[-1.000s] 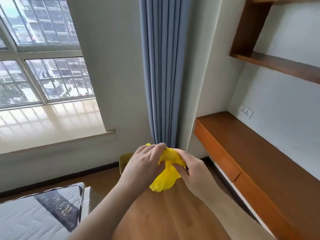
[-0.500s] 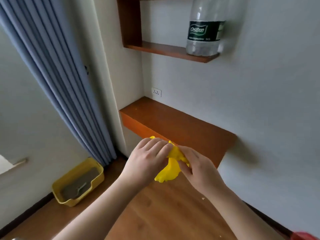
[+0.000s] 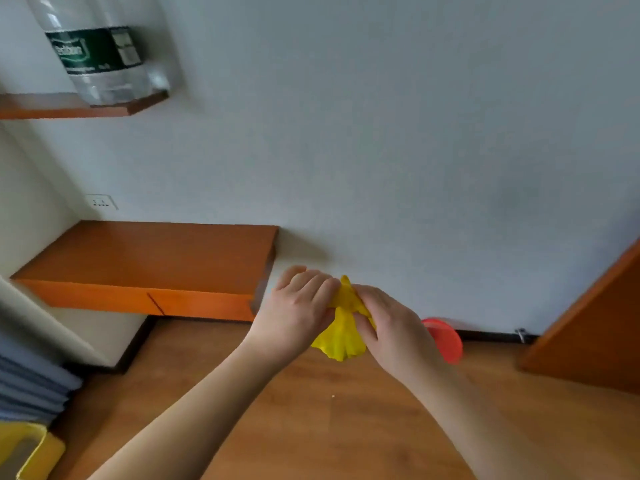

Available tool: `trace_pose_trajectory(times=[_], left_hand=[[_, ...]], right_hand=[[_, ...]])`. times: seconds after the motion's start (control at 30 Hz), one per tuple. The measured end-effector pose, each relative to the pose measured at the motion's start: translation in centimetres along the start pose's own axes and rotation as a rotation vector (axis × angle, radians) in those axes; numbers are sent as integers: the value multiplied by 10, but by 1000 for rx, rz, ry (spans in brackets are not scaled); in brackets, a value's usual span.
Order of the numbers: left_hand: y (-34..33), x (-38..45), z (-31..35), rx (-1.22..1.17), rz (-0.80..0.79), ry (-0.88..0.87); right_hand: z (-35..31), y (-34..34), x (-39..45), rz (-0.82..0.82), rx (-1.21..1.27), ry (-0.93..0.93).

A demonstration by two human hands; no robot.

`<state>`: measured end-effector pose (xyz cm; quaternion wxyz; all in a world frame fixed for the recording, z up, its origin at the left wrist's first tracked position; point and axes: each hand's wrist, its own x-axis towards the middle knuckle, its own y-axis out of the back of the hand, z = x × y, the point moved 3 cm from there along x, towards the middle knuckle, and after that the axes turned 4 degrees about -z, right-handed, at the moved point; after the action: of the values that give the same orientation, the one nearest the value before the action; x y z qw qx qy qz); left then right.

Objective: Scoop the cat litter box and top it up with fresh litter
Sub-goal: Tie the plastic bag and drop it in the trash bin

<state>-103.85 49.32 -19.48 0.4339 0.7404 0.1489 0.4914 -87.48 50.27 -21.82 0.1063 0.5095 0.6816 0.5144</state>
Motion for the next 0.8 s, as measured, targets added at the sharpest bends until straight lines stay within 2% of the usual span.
trace_pose_trajectory(times=[0.23, 0.37, 0.5, 0.8], left_hand=[[-75, 72, 115, -116, -78, -73], [-109, 105, 163, -156, -104, -120], [-145, 135, 189, -181, -144, -160], [-224, 195, 201, -254, -181, -178]], right_hand=[[111, 63, -75, 16, -81, -162], [158, 84, -105, 82, -123, -230], [204, 97, -117, 112, -157, -285], [304, 104, -89, 16, -188, -309]])
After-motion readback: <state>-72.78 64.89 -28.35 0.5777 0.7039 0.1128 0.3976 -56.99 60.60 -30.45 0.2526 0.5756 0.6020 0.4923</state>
